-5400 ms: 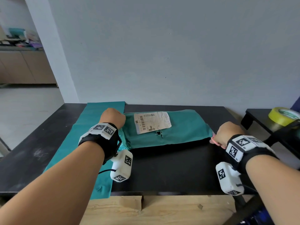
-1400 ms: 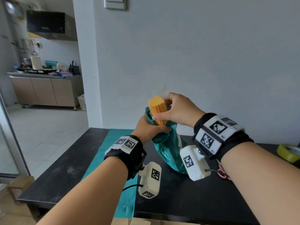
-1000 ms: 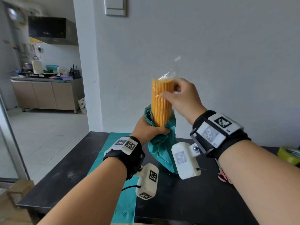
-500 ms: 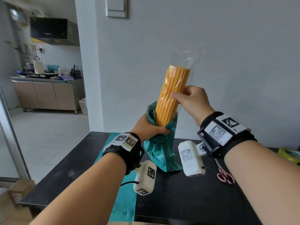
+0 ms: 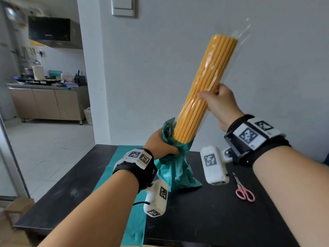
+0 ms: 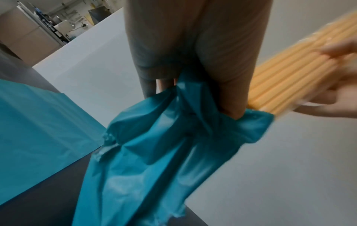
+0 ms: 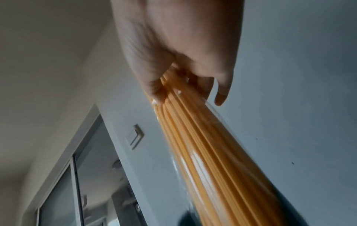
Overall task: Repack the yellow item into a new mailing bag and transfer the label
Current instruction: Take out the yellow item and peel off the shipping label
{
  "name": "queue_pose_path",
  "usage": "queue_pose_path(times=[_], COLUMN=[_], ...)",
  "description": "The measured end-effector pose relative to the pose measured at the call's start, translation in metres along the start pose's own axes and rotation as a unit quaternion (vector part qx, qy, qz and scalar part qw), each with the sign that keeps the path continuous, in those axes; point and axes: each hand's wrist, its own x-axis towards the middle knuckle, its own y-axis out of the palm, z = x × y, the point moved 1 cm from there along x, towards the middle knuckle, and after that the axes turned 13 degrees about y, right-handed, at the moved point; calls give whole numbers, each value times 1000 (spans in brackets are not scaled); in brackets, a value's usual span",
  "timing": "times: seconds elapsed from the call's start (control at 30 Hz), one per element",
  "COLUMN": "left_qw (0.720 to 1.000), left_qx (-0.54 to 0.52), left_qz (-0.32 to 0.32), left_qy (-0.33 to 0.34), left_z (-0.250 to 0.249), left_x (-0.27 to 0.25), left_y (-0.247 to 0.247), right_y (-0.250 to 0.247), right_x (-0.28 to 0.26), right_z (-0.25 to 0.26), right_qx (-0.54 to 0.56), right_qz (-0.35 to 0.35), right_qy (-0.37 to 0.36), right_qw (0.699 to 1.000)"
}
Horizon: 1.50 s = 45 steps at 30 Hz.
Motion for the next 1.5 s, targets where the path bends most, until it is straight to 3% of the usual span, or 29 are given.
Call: queue_pose_path(times=[0.1, 0.2, 0.37, 0.53, 0.93, 1.03, 1.2, 1.33, 1.43, 1.5], left_qw=[999, 995, 990, 989, 986, 985, 982, 977, 974, 975], left_qx=[1, -32, -80, -77, -75, -65, 50, 14, -23, -10], left_qz=[-21, -75, -96, -96, -108, -100, -30, -44, -53, -48], left_qy=[-27, -54, -71, -77, -106, -121, -178, -206, -217, -218], left_z=[10, 17, 21, 28, 36, 33, 38, 17, 10, 6], left_x=[3, 7, 17, 27, 37, 35, 34, 16, 8, 5], left_y=[1, -1, 1, 3, 6, 5, -3, -15, -23, -28], right_y=[-16, -30, -39, -42, -49, -50, -42, -25, -5, 5], right_x=[15, 25, 37, 47, 53, 49, 36, 22, 6, -3], right_z=[16, 5, -83, -165, -232, -228, -185, -158, -152, -145], right_qx=[42, -5, -85, -162, -271, -295, -338, -341, -283, -286], right_qz=[-32, -21, 2, 4, 56, 57, 28, 11, 69, 75], right_qy=[5, 18, 128, 240, 359, 349, 248, 177, 170, 110], right_qw=[999, 1000, 988, 957, 891, 888, 907, 923, 941, 949])
